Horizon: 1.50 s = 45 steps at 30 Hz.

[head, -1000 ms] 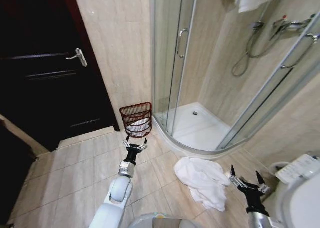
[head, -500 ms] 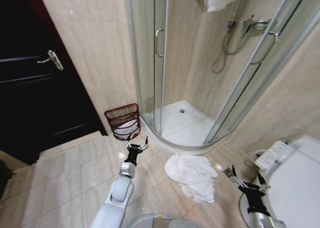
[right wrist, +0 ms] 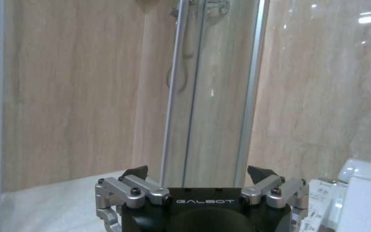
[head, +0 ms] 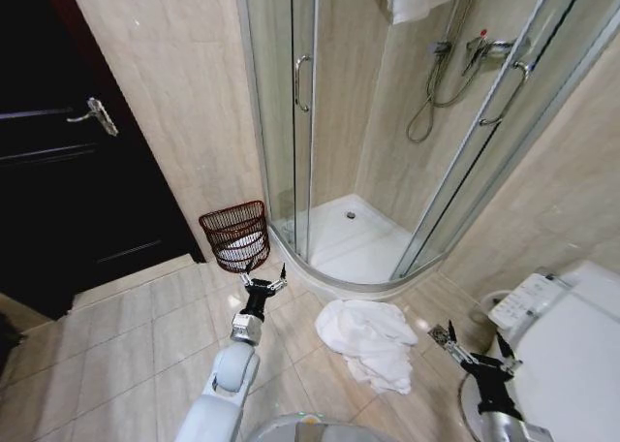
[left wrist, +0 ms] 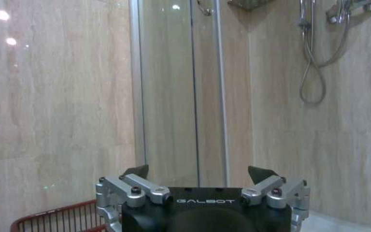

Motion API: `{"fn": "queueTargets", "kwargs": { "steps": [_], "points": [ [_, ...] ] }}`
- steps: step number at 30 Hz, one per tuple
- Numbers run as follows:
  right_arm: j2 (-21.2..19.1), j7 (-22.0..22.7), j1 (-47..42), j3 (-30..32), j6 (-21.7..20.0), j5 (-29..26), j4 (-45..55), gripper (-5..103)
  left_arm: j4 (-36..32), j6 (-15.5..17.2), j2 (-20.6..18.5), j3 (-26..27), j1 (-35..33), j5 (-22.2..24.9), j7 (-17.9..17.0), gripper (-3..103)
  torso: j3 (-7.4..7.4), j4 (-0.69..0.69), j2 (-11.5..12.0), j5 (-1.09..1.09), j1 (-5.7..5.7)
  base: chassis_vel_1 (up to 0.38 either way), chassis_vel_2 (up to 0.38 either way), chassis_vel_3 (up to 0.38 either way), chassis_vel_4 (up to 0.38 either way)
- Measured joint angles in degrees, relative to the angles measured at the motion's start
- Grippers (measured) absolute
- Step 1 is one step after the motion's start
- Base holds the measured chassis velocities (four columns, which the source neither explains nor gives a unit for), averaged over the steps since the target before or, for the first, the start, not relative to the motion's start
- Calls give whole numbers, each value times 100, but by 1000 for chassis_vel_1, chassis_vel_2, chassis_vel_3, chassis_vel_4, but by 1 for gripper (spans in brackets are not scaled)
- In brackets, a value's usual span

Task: Discard the used towel into the hamper.

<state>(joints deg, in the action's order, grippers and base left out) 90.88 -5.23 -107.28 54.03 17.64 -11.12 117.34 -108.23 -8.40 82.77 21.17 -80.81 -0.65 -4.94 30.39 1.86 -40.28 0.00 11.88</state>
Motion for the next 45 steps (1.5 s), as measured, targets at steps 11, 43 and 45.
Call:
{"fn": "queueTargets", "kwargs": {
  "steps": [11,43,45],
  "points": [
    [84,151,-12,35,122,62,85,100,26,11,-54,-46,27,74,113,100,31,0,-66,0,34,0,0,0,0],
    [1,26,216,94,-147,149,145,100,-223,118,-102,19,-51,129,-89,100,533,0,-949,1,414,-2,-2,-2,-3],
    [-16,29,212,106,-147,148,134,100,-239,90,-102,24,-70,90,-102,100,552,0,-987,1,432,0,0,0,0]
  ]
}}
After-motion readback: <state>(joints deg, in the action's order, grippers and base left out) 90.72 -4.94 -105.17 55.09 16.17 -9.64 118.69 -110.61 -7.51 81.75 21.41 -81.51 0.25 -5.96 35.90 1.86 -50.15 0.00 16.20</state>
